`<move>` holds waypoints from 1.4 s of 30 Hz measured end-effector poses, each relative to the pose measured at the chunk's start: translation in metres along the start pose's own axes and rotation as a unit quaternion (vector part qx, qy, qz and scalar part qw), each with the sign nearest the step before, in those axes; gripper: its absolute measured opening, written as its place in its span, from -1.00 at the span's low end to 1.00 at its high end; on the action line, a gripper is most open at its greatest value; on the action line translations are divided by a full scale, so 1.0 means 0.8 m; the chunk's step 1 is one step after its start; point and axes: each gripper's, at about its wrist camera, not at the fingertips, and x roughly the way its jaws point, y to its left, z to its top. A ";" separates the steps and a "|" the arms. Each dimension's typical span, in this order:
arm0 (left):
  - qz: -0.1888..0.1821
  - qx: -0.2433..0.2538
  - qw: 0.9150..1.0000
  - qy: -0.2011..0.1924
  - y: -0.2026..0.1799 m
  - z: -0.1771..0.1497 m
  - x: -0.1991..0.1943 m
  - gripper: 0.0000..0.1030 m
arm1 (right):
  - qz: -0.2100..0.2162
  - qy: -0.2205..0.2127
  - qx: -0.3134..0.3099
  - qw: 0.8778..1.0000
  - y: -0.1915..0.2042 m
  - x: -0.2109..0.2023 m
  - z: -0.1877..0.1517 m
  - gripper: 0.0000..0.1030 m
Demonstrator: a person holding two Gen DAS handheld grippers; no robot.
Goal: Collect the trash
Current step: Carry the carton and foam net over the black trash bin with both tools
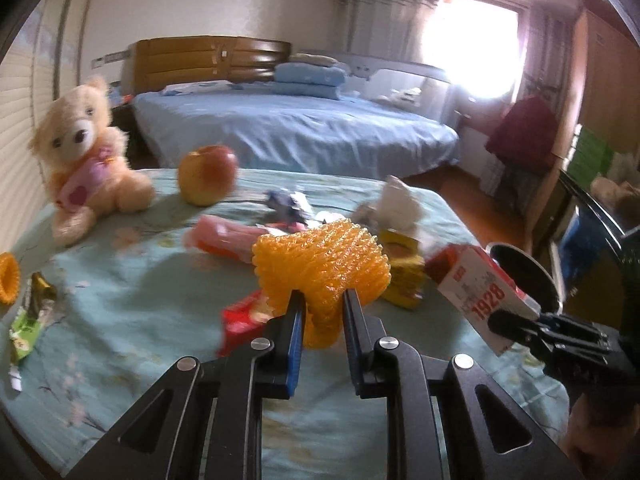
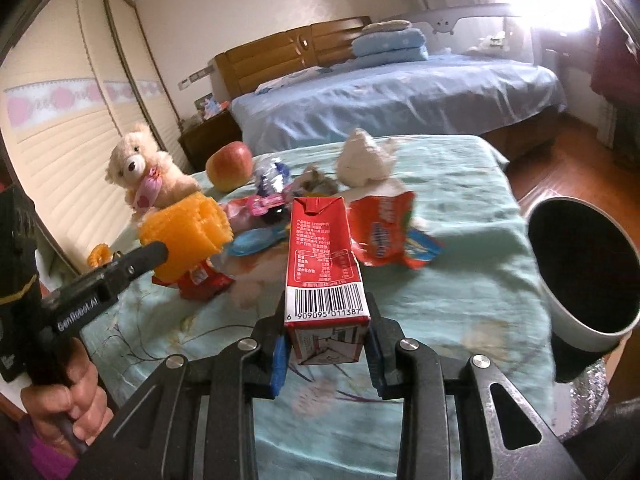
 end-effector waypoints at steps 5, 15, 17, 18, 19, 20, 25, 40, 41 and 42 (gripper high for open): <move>-0.022 0.012 1.000 0.014 -0.026 -0.002 0.007 -0.66 | -0.013 -0.008 0.010 1.000 -0.020 -0.018 -0.005 -0.38; -0.059 0.035 0.997 0.034 -0.073 0.003 0.026 -0.66 | -0.027 -0.022 0.039 0.999 -0.064 -0.048 -0.019 -0.38; -0.065 0.041 0.996 0.038 -0.085 0.002 0.032 -0.66 | -0.029 -0.025 0.047 0.998 -0.074 -0.053 -0.021 -0.38; -0.070 0.043 0.996 0.039 -0.090 0.003 0.034 -0.66 | -0.032 -0.027 0.050 0.998 -0.080 -0.057 -0.022 -0.38; -0.074 0.047 0.995 0.041 -0.095 0.003 0.036 -0.66 | -0.035 -0.029 0.053 0.998 -0.085 -0.059 -0.023 -0.38; -0.078 0.050 0.995 0.043 -0.100 0.003 0.038 -0.66 | -0.037 -0.029 0.055 0.997 -0.088 -0.061 -0.024 -0.38; -0.090 0.065 0.993 0.045 -0.127 0.002 0.042 -0.66 | -0.049 -0.034 0.069 0.996 -0.108 -0.069 -0.028 -0.38; -0.121 0.085 0.988 0.053 -0.183 0.005 0.062 -0.66 | -0.081 -0.052 0.100 0.990 -0.160 -0.089 -0.024 -0.38; -0.123 0.090 0.987 0.053 -0.189 0.005 0.064 -0.66 | -0.083 -0.053 0.102 0.990 -0.165 -0.090 -0.024 -0.38; -0.123 0.094 0.987 0.052 -0.196 0.005 0.067 -0.66 | -0.086 -0.054 0.105 0.989 -0.171 -0.091 -0.023 -0.38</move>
